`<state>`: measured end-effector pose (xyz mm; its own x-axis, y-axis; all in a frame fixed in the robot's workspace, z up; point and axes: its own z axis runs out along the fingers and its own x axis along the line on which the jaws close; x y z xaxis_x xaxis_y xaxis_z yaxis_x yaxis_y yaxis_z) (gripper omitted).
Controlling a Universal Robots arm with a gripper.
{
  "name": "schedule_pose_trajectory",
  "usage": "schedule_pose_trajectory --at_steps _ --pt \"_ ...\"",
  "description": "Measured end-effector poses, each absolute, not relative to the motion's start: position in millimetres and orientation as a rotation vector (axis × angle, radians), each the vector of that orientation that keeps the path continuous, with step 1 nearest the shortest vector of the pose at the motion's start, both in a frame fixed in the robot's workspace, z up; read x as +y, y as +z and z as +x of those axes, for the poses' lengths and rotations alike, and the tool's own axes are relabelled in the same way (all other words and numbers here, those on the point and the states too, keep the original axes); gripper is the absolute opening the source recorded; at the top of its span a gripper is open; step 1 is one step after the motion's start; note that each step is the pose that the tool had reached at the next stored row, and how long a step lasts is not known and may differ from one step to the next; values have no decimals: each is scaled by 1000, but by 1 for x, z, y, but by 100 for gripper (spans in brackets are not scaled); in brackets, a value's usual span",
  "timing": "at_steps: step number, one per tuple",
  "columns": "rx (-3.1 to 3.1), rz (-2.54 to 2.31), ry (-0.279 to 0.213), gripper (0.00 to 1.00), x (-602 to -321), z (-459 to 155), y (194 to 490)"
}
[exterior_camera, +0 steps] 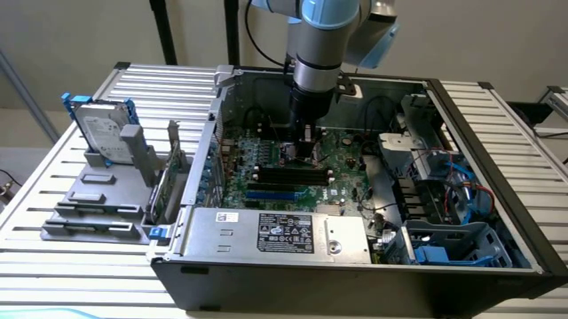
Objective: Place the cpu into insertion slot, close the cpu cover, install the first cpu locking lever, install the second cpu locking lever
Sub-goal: 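Place the cpu into insertion slot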
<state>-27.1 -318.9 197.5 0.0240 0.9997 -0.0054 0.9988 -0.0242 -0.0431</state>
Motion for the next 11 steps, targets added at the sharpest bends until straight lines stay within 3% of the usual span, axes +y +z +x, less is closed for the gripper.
schedule_pose_trajectory --at_steps 11 --pt "-2175 -2228 53 55 -318 -27 196"
